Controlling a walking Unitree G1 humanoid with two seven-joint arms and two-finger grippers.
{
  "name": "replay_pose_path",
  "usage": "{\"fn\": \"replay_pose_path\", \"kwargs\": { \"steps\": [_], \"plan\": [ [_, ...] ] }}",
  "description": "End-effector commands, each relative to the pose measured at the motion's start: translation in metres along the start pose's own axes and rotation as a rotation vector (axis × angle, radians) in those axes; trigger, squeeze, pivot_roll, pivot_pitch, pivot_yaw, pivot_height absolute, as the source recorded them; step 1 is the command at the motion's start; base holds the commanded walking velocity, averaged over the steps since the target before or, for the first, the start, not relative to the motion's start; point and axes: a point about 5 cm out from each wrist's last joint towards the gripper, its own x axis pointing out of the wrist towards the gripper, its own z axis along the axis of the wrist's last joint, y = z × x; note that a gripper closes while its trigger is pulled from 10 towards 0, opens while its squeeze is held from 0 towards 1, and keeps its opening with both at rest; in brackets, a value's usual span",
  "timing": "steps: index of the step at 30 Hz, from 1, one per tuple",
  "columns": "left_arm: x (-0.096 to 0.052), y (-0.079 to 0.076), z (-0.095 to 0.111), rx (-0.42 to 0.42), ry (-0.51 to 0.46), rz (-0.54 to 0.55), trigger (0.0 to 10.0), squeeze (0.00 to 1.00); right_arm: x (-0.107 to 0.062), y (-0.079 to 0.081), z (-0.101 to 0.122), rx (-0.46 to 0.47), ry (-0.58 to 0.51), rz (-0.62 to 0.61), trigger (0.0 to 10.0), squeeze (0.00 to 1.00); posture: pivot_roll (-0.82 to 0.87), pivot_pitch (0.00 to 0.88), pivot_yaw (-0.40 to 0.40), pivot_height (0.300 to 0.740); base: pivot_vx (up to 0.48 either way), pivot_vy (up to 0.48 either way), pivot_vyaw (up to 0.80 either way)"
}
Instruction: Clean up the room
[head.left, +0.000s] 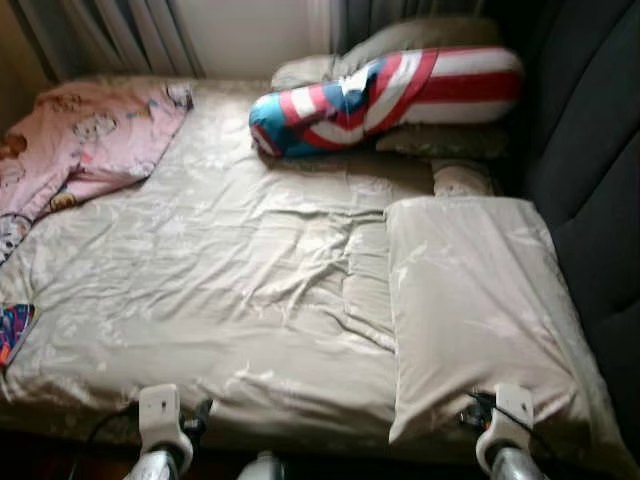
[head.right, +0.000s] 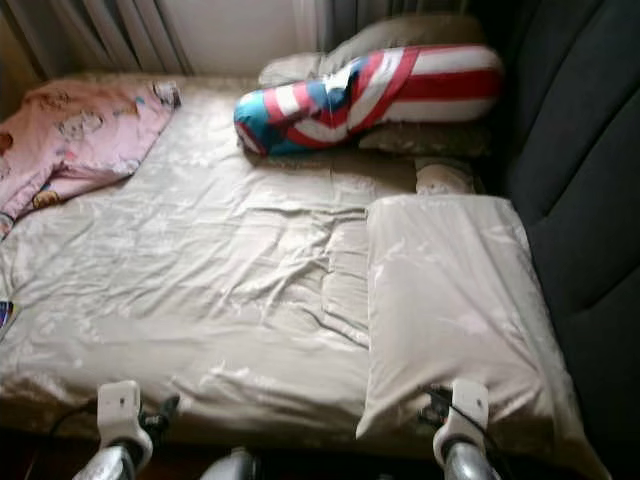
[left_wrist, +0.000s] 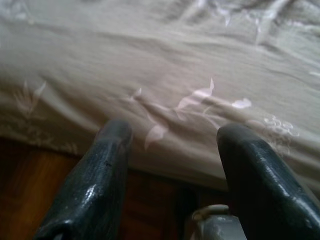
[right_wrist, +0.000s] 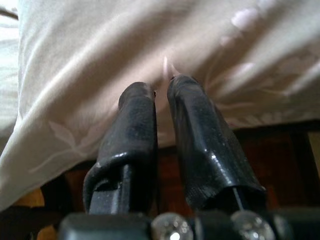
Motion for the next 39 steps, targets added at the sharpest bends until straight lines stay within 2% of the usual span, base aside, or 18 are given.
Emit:
{"fn": "replay_pose_path", "kwargs": {
  "steps": [1,6,9,17,23,25,28,34,39],
  "plan": [
    [-0.002,0.002,-0.008,0.004,0.048,0.012,10.0,0.00,-0.002,0.000,-0.008,0.005,0.034,-0.009,10.0,0.00,0.03,0.046,0.002,0.740,0.000,0.000,0.00],
    [-0.003,-0.003,-0.019,0.028,0.126,0.002,10.0,0.00,-0.008,-0.004,-0.026,-0.002,0.114,-0.037,10.0,0.00,0.05,0.008,-0.013,0.740,0.000,0.000,0.00],
    [-0.005,-0.007,-0.028,0.017,0.189,0.006,10.0,0.00,-0.010,-0.001,-0.034,0.009,0.152,-0.033,10.0,0.00,0.04,0.000,-0.012,0.740,0.000,0.000,0.00],
    [-0.007,-0.012,-0.035,0.062,0.243,-0.018,10.0,0.00,-0.009,0.004,-0.036,0.028,0.166,-0.006,10.0,0.00,0.01,0.000,-0.007,0.740,0.000,0.000,0.00],
    [-0.014,0.006,-0.042,0.057,0.278,0.007,10.0,0.00,-0.011,0.004,-0.039,0.019,0.183,0.002,10.0,0.00,0.01,0.000,-0.013,0.740,0.000,0.000,0.00],
    [-0.021,0.020,-0.049,0.060,0.308,0.025,10.0,0.00,-0.013,0.000,-0.044,0.000,0.205,-0.003,10.0,0.00,0.01,0.000,-0.018,0.740,0.000,0.000,0.00],
    [-0.029,0.029,-0.058,0.060,0.345,0.041,10.0,0.00,-0.014,-0.003,-0.046,-0.001,0.213,-0.009,10.0,0.00,0.01,0.000,-0.018,0.740,0.000,0.000,0.00],
    [-0.037,0.034,-0.067,0.069,0.394,0.057,10.0,0.00,-0.015,-0.010,-0.045,0.001,0.211,-0.059,10.0,0.00,0.02,0.000,-0.021,0.740,0.000,0.000,0.00],
    [-0.033,0.033,-0.063,0.067,0.389,0.061,10.0,0.00,-0.014,-0.007,-0.044,0.030,0.209,-0.035,10.0,0.00,0.03,0.000,-0.019,0.740,0.000,0.000,0.00]
  ]
}}
